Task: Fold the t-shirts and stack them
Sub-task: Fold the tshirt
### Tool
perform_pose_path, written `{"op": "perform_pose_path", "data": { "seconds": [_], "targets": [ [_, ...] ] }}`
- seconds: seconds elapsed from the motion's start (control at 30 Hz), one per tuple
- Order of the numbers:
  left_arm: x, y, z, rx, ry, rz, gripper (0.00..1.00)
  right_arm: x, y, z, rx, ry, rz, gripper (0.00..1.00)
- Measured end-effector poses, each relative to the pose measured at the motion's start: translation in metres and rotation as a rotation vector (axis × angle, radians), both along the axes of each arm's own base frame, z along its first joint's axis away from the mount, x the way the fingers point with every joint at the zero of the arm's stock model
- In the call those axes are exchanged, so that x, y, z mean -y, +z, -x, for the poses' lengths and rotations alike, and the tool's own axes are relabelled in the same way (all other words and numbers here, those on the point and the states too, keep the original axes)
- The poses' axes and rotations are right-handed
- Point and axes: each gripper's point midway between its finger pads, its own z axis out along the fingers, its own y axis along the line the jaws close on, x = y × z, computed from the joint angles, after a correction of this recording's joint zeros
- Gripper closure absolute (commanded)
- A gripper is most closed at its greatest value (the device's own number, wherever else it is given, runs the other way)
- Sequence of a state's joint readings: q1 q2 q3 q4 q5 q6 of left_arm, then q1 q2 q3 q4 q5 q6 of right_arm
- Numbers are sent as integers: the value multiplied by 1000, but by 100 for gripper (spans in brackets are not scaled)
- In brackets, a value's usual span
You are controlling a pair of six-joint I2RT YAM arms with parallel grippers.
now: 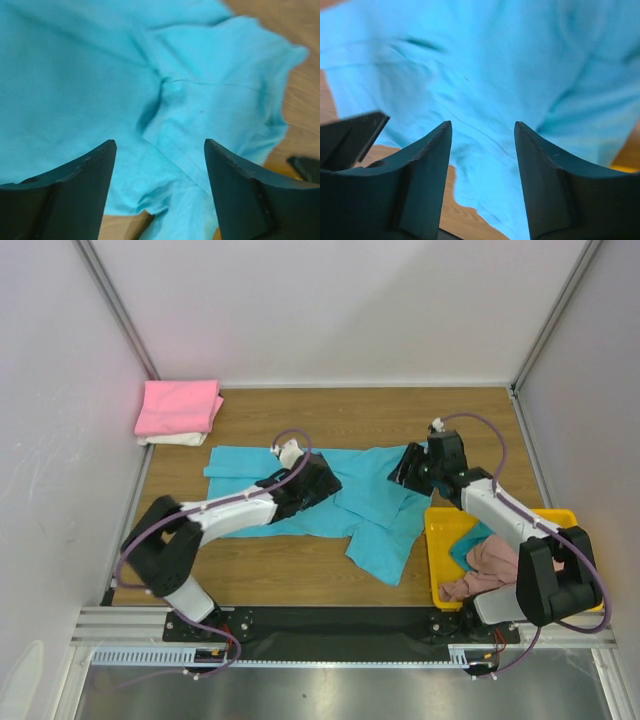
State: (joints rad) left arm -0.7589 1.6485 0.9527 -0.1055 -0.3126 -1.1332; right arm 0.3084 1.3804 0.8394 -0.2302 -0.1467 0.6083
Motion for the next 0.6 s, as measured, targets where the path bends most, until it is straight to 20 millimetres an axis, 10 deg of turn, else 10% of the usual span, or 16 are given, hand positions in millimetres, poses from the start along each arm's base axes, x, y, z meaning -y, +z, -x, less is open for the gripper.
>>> {"op": "perform_pose_path", "data": {
  "seconds": [0.17, 0.3, 0.6],
  "targets": [
    [-39, 82, -20, 197, -14, -19, 14, -11, 39, -36, 106, 21, -10, 35],
    [-106, 123, -46, 300, 89, -53, 13, -18, 30, -60, 95, 27, 1, 35],
    [-249, 72, -66, 156, 278, -202, 13, -26, -41, -92, -50, 22, 54, 41]
  ]
}}
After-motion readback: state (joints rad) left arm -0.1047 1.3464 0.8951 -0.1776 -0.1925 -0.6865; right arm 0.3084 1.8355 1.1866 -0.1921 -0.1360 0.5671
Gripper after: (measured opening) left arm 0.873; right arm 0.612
